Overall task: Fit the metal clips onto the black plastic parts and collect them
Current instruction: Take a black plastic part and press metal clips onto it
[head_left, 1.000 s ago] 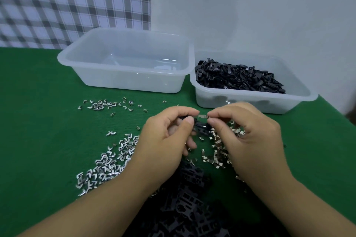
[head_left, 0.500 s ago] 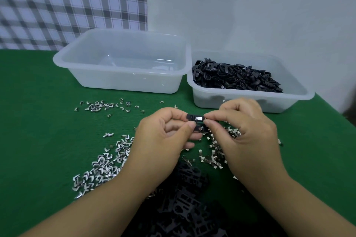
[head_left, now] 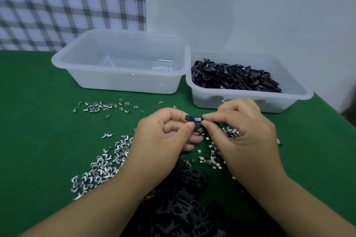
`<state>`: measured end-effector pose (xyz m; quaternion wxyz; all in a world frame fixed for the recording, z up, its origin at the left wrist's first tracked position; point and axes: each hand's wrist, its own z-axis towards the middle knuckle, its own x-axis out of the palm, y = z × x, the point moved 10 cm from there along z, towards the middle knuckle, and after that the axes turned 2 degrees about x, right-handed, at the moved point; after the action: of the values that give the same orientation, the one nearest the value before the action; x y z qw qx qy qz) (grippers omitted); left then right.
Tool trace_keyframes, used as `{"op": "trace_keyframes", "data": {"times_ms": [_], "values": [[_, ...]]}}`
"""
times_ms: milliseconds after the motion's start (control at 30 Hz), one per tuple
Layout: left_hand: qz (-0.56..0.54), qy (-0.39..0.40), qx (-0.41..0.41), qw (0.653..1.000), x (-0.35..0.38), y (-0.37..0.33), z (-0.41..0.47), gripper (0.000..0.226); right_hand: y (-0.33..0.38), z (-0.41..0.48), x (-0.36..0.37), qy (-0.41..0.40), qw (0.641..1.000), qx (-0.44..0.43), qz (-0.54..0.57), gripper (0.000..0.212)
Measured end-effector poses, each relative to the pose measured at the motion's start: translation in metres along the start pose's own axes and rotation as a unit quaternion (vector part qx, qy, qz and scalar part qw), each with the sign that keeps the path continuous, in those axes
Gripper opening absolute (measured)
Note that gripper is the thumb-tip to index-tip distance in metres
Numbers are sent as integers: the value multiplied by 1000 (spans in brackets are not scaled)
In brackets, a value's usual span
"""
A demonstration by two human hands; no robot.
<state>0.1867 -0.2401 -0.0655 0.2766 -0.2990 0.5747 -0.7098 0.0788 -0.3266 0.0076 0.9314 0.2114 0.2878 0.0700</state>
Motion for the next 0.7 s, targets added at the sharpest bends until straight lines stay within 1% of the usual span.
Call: {"op": "trace_keyframes", "data": {"times_ms": [167,400,600,700], "values": [[4,-16,13,1000,-2,-2,-1,12,3,0,0,1,1000,-10,-11,2],[7,-27,23,999,-4,-4,-1,15,7,-1,0,-8,999,-32,-30,1],[1,-22,16,1000,-3,-4,-1,13,1,0,-1,-7,1000,-4,-6,2],[-3,-13,11,1000,-2,-3,-1,11,1,0,-2,-10,1000,-4,-2,2]]}}
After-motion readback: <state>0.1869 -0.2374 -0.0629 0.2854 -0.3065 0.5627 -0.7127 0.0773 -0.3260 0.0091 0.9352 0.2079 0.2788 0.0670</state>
